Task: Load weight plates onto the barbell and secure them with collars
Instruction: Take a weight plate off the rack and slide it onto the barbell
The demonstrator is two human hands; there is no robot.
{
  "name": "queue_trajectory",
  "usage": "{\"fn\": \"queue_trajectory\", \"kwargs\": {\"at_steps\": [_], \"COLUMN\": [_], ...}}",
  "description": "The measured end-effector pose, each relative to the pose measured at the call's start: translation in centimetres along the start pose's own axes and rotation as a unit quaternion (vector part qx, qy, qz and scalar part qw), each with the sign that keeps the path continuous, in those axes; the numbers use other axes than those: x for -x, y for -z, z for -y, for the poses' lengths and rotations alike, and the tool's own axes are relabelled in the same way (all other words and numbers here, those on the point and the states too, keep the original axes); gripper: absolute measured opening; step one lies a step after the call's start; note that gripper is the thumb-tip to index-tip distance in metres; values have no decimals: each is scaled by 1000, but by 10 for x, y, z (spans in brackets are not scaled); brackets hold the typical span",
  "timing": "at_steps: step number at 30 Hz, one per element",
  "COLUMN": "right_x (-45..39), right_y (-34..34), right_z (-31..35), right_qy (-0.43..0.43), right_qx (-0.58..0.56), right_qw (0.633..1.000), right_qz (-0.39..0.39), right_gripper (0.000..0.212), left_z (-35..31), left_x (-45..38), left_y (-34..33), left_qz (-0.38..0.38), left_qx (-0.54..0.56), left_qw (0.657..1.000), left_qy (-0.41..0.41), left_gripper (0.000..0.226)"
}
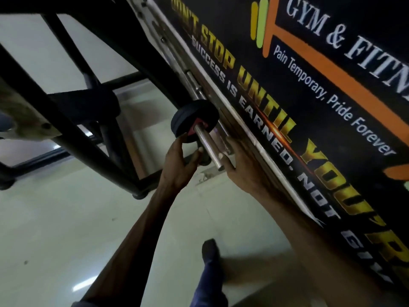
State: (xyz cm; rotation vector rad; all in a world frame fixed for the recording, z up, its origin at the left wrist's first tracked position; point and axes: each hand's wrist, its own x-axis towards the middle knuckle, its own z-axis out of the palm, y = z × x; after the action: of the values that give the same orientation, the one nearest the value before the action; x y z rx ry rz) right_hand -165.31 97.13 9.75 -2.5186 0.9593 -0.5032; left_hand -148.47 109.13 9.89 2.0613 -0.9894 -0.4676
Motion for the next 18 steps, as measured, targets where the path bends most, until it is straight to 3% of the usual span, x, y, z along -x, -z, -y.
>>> {"fn": "queue_trajectory", "kwargs": {"at_steps": [4,9,14,18], "right_x": [-55,-121,-182,-214], "right_y": [-28,-57,-84,-112], "right_z": [-27,-56,-85,-107], "right_qy": [15,-10,17,48], "right_qx": [-49,-86,-79,-64], "right_qw": [999,991,989,987], "right_qz": [18,99,121,142], "right_gripper": [47,50,59,65], "left_z": [28,55,74,84], "left_x": [-52,-102,-145,-159], "left_y": [-21,-40,-59,-84], "left_qz": [-10,-49,-63,-86], "left_qx": [-9,-43,-73,-81], "left_qw": [1000,997,993,992], "left_qy": [26,41,61,53], "left_gripper": [60,40,59,60]}}
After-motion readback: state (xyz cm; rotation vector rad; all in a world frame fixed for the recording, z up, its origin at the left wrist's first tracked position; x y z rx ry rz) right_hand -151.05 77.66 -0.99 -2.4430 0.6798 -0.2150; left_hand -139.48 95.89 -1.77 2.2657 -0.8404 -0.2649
